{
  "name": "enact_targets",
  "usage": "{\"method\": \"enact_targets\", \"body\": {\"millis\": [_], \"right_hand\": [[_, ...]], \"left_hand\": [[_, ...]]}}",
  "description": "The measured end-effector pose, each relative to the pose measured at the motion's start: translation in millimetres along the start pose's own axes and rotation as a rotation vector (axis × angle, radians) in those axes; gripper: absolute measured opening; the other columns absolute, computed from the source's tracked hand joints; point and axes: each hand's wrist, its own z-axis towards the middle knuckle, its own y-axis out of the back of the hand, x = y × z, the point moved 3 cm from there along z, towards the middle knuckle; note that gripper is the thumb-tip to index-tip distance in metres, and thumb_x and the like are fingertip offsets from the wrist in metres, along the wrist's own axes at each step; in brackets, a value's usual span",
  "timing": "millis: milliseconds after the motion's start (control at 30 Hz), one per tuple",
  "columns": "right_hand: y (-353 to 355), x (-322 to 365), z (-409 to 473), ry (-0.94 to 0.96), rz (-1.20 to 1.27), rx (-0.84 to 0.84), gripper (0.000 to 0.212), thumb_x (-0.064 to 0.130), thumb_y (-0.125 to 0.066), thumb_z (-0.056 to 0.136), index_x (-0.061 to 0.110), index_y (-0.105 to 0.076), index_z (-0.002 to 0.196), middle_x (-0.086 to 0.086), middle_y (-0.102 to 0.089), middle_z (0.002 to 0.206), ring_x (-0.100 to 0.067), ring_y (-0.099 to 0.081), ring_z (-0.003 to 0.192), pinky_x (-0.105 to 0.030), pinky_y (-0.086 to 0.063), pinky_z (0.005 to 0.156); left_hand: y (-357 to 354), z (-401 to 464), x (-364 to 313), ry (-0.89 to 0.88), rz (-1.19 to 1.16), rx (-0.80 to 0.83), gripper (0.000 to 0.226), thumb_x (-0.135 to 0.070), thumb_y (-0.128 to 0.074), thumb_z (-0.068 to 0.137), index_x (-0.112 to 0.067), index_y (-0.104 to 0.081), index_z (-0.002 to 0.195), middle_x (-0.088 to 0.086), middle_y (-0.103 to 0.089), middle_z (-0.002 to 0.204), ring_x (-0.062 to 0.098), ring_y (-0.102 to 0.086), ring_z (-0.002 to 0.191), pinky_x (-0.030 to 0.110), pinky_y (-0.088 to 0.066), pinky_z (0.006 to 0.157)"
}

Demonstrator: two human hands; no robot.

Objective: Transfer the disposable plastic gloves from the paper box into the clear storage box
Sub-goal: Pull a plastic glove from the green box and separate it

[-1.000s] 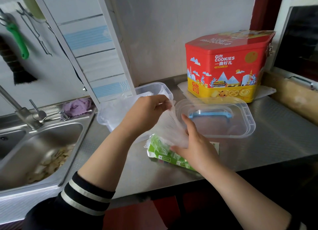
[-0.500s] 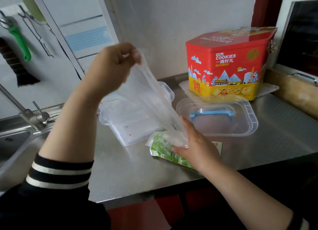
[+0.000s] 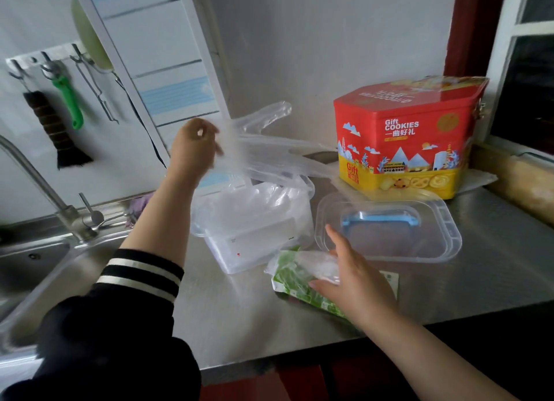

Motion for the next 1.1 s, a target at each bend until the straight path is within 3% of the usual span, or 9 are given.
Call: {"method": "enact_targets", "body": {"millis": [133,233,333,500,700,833,933,1033,1100], "right_hand": [[0,0,1,-0.002,0.002,0.007,0.098,0.048,-0.070,0.082,0.038,-0.002,0.151,0.008,-0.041,0.149,-0.014,-0.048,0.128,-0.025,-0.041,0.092],[0,0,1,0.000,0.000,0.012,0.097,0.049,-0.069,0.082,0.038,-0.003,0.151,0.008,-0.041,0.149,-0.014,-0.047,0.129,-0.024,-0.040,0.092],[0,-1,1,-0.003,0.002,0.012,0.096,0.049,-0.069,0.082,0.037,-0.004,0.151,0.008,-0.041,0.148,-0.015,-0.047,0.129,-0.026,-0.041,0.093],[0,0,1,-0.010,0.003,0.013,0.098,0.049,-0.069,0.081,0.036,-0.003,0.151,0.006,-0.043,0.147,-0.016,-0.048,0.128,-0.027,-0.040,0.095],[-1,-1,1,-0.007,0.001,0.014,0.097,0.050,-0.069,0.081,0.035,-0.004,0.152,0.004,-0.043,0.146,-0.018,-0.048,0.126,-0.028,-0.041,0.095],[1,1,0,0.003,0.012,0.011,0.092,0.049,-0.069,0.082,0.035,-0.010,0.151,0.008,-0.038,0.150,-0.015,-0.045,0.130,-0.026,-0.038,0.096],[1,0,2,0.016,0.026,0.004,0.085,0.052,-0.069,0.080,0.033,-0.022,0.149,0.013,-0.036,0.150,-0.010,-0.041,0.132,-0.025,-0.037,0.096],[-1,-1,3,0.029,0.006,-0.006,0.078,0.060,-0.065,0.078,0.031,-0.035,0.144,0.010,-0.045,0.141,-0.010,-0.045,0.128,-0.023,-0.037,0.088],[0,-2,4,0.012,0.042,-0.014,0.072,0.061,-0.064,0.077,0.030,-0.043,0.139,0.012,-0.050,0.131,-0.009,-0.049,0.120,-0.023,-0.038,0.085]], "left_hand": [[-2,3,41,0.138,0.379,0.059,0.021,-0.014,-0.039,0.089,-0.021,-0.053,0.102,0.005,-0.071,0.078,0.025,-0.066,0.071,0.031,-0.051,0.069],[-8,-4,61,0.177,0.635,0.126,0.034,-0.002,-0.041,0.090,-0.010,-0.040,0.123,0.019,-0.064,0.105,0.036,-0.059,0.094,0.038,-0.043,0.078],[-18,-15,64,0.137,0.821,0.189,0.047,0.007,-0.037,0.086,-0.004,-0.029,0.131,0.024,-0.060,0.110,0.041,-0.057,0.100,0.041,-0.039,0.076],[-35,-28,59,0.122,1.126,0.435,0.036,0.003,-0.041,0.090,-0.005,-0.052,0.123,0.018,-0.056,0.125,0.036,-0.055,0.115,0.037,-0.041,0.082],[-40,-38,53,0.083,1.296,0.609,0.014,-0.007,-0.044,0.094,-0.011,-0.054,0.103,0.009,-0.059,0.119,0.027,-0.051,0.094,0.033,-0.038,0.078],[-31,-29,49,0.119,1.306,0.583,0.047,-0.051,-0.046,0.097,-0.015,-0.055,0.126,0.009,-0.052,0.135,0.032,-0.047,0.123,0.036,-0.040,0.092],[-18,-36,20,-0.046,1.188,0.289,0.044,-0.049,-0.050,0.096,-0.020,-0.059,0.127,0.013,-0.042,0.142,0.039,-0.035,0.129,0.043,-0.041,0.097],[-15,-77,-22,-0.590,0.711,-0.236,0.020,-0.025,-0.055,0.095,-0.014,-0.068,0.104,0.011,-0.060,0.120,0.036,-0.055,0.100,0.042,-0.049,0.071],[-28,-115,-35,-0.747,0.332,-0.125,0.017,-0.022,-0.052,0.095,-0.014,-0.067,0.099,0.005,-0.065,0.099,0.023,-0.060,0.078,0.033,-0.048,0.061]]}}
